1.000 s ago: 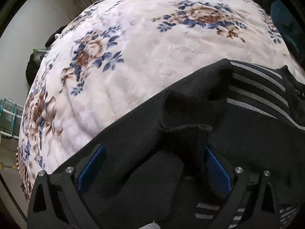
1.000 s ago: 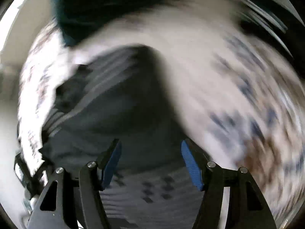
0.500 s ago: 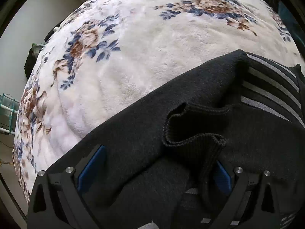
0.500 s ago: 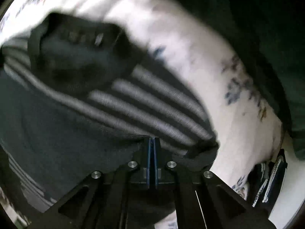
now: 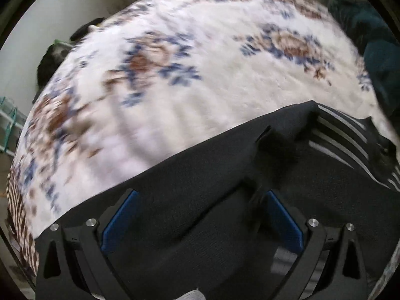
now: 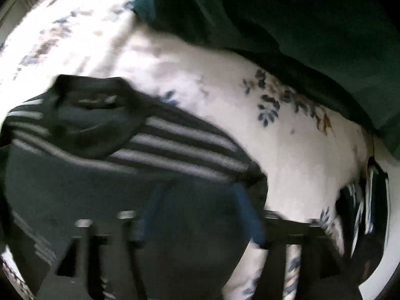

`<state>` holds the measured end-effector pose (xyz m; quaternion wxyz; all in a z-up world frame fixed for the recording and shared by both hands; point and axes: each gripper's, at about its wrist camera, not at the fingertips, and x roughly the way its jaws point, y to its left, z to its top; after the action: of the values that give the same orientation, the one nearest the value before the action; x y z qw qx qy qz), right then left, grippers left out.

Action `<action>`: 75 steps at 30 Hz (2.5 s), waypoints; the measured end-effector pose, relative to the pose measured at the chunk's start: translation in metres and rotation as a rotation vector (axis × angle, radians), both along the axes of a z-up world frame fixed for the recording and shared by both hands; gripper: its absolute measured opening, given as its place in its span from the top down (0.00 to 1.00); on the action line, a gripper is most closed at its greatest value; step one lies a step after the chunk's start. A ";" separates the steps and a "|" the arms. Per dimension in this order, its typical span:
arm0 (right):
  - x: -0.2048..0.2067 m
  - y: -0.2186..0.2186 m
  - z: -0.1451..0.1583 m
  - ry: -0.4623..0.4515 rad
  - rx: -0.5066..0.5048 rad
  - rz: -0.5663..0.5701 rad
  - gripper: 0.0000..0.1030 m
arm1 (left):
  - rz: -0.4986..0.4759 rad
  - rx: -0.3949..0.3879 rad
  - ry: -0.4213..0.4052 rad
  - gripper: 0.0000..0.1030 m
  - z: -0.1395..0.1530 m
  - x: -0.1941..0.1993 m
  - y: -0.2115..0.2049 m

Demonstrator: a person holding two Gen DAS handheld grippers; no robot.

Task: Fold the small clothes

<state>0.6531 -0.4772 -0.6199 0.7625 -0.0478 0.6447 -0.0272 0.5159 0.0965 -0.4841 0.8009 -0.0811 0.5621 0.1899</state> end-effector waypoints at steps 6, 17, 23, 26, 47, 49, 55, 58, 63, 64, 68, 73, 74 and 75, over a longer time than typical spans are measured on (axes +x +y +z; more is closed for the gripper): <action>-0.077 0.086 0.007 -0.017 0.071 -0.157 0.03 | 0.250 -0.114 0.064 0.00 0.010 -0.137 0.049; -0.203 0.233 -0.025 0.051 0.237 -0.426 0.03 | 1.047 -0.479 -0.005 0.01 -0.064 -0.321 0.205; -0.217 0.265 -0.031 0.052 0.176 -0.431 0.03 | 1.034 -0.333 -0.103 0.61 -0.057 -0.291 0.226; -0.219 0.279 -0.032 0.050 0.145 -0.419 0.03 | 0.968 -0.276 -0.136 0.94 -0.042 -0.275 0.231; -0.227 0.239 0.001 -0.013 0.131 -0.316 0.03 | -0.152 -0.162 -0.387 0.95 0.125 -0.036 -0.079; -0.230 0.215 -0.002 -0.007 0.138 -0.341 0.03 | -0.240 -0.181 -0.365 0.95 0.115 -0.023 -0.128; -0.219 0.150 -0.027 0.024 0.195 -0.393 0.03 | -0.392 -0.289 -0.210 0.90 0.066 -0.001 -0.215; -0.218 0.131 -0.034 0.041 0.265 -0.411 0.03 | -0.395 -0.258 -0.189 0.61 0.065 -0.007 -0.214; -0.214 0.101 -0.025 0.022 0.379 -0.443 0.03 | -0.232 -0.154 -0.184 0.05 0.063 -0.040 -0.144; -0.212 0.099 -0.019 0.005 0.411 -0.443 0.03 | -0.180 -0.100 -0.170 0.05 0.061 -0.051 -0.121; -0.190 0.117 -0.014 0.004 0.550 -0.373 0.03 | -0.015 0.045 -0.067 0.05 0.034 -0.083 -0.046; -0.149 0.181 -0.025 0.005 0.575 -0.232 0.03 | 0.119 0.103 0.017 0.05 0.007 -0.104 0.012; -0.137 0.197 -0.031 0.011 0.566 -0.197 0.03 | 0.136 0.111 0.014 0.05 0.007 -0.107 0.019; -0.132 0.205 -0.037 0.019 0.554 -0.181 0.04 | 0.145 0.117 0.010 0.05 0.006 -0.108 0.021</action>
<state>0.5215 -0.2722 -0.6568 0.7349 0.2197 0.6363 0.0824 0.4076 0.1175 -0.4780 0.7857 -0.0737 0.5465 0.2803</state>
